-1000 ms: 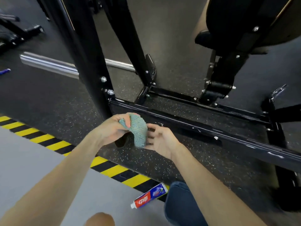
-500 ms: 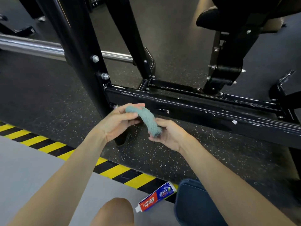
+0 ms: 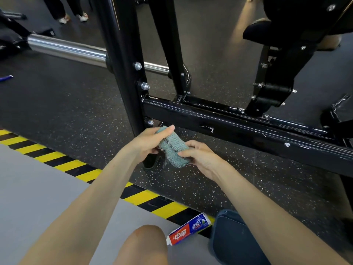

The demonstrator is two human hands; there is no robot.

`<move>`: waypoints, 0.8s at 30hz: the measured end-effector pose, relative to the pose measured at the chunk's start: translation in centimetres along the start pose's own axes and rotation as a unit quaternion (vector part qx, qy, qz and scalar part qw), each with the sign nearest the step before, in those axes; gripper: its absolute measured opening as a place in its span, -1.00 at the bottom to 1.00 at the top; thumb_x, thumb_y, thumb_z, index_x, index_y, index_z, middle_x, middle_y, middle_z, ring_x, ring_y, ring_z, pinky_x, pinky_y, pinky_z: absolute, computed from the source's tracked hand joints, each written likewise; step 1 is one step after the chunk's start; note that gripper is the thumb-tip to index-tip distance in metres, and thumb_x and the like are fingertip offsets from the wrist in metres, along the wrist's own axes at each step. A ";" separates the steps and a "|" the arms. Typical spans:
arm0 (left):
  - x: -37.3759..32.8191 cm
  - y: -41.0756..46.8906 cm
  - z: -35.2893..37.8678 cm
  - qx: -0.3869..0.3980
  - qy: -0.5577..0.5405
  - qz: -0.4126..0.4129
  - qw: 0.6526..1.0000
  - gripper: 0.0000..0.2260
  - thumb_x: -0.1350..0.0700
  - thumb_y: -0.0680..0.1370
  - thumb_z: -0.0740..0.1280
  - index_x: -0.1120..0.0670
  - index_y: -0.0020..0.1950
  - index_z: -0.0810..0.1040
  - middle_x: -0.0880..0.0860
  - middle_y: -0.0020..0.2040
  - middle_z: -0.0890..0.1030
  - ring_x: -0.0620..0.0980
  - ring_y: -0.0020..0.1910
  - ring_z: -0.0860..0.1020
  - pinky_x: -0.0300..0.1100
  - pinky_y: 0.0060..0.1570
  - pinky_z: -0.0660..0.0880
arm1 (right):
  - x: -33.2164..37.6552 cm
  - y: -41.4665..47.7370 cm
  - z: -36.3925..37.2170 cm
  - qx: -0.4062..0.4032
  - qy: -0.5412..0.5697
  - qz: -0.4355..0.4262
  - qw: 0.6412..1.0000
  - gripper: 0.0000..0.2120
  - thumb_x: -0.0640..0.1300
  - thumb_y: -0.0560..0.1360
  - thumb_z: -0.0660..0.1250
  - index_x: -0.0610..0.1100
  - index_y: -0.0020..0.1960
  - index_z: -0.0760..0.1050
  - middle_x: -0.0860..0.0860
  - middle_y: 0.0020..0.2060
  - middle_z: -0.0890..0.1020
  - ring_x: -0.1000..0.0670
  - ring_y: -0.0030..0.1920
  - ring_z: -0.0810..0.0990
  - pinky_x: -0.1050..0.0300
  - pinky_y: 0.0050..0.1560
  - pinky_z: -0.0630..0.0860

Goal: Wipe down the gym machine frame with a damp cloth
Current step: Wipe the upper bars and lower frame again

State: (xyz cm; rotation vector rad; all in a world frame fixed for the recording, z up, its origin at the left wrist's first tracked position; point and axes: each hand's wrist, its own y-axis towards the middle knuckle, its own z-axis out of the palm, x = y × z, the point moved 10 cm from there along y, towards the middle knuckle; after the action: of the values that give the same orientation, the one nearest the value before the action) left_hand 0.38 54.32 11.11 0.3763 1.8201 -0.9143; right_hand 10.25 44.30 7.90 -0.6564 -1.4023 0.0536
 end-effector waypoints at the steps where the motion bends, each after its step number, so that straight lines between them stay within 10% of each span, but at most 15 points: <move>1: 0.3 -0.2 0.4 0.029 0.008 -0.003 1.000 -0.77 -0.15 0.54 0.32 -0.03 0.06 0.59 -0.12 -0.06 0.64 -0.13 -0.04 0.52 -0.20 -0.12 0.37 | 0.3 -0.2 0.0 0.001 0.010 -0.006 1.000 -0.83 -0.34 0.44 0.40 -0.11 -0.09 0.51 -0.12 -0.03 0.64 -0.13 0.06 0.60 -0.12 0.27 0.45; 5: 0.9 -0.7 0.6 0.061 -0.066 0.003 0.996 -0.80 0.10 0.56 0.35 0.11 0.16 0.58 0.06 0.10 0.67 -0.01 0.13 0.59 -0.15 0.20 0.44 | 1.0 -0.7 -0.2 0.016 0.045 -0.006 0.999 -0.82 -0.34 0.48 0.37 -0.11 -0.01 0.52 -0.12 0.03 0.65 -0.07 0.03 0.61 -0.07 0.19 0.50; 11: 0.8 -1.4 1.4 0.068 -0.188 -0.021 0.980 -0.69 0.04 0.50 0.37 0.17 0.18 0.56 0.16 0.09 0.66 0.06 0.06 0.63 -0.04 0.05 0.56 | 1.4 -1.1 -1.1 -0.022 -0.143 -0.015 0.989 -0.83 -0.28 0.51 0.37 -0.07 0.05 0.57 -0.04 0.03 0.63 0.05 -0.05 0.55 0.20 -0.10 0.44; 18: 0.9 -2.5 4.8 0.141 -0.274 -0.041 0.950 -0.63 0.15 0.51 0.36 0.23 0.29 0.49 0.23 0.18 0.60 0.18 0.19 0.58 0.11 0.16 0.53 | 3.9 -1.1 -0.5 -0.054 -0.027 -0.100 0.993 -0.70 -0.51 0.47 0.24 -0.15 0.03 0.48 -0.15 0.09 0.52 -0.03 0.03 0.58 0.18 -0.13 0.62; 21: 0.5 -1.6 2.3 -0.002 -0.207 0.000 0.978 -0.69 0.14 0.54 0.38 0.19 0.26 0.52 0.15 0.10 0.66 0.09 0.07 0.63 0.00 0.09 0.56 | 6.3 -2.3 -2.0 -0.153 -0.222 -0.176 0.947 -0.75 -0.34 0.50 0.32 -0.10 0.12 0.45 -0.05 0.08 0.47 -0.01 -0.01 0.57 0.06 -0.01 0.61; 24: -0.8 -1.7 -2.9 -0.261 -0.089 0.091 0.957 -0.66 0.16 0.49 0.46 0.10 0.21 0.45 0.11 0.12 0.60 0.00 0.00 0.60 -0.09 0.03 0.56 | 9.5 -6.1 -4.1 -0.294 -0.394 -0.285 0.823 -0.72 -0.28 0.54 0.28 -0.10 0.23 0.44 0.00 0.16 0.42 0.00 -0.04 0.56 0.01 0.01 0.55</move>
State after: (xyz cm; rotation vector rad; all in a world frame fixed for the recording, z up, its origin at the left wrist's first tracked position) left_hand -2.24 55.45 13.09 0.1174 1.7473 -0.3062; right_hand 13.77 41.51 19.02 -0.7164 -2.4229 -0.6871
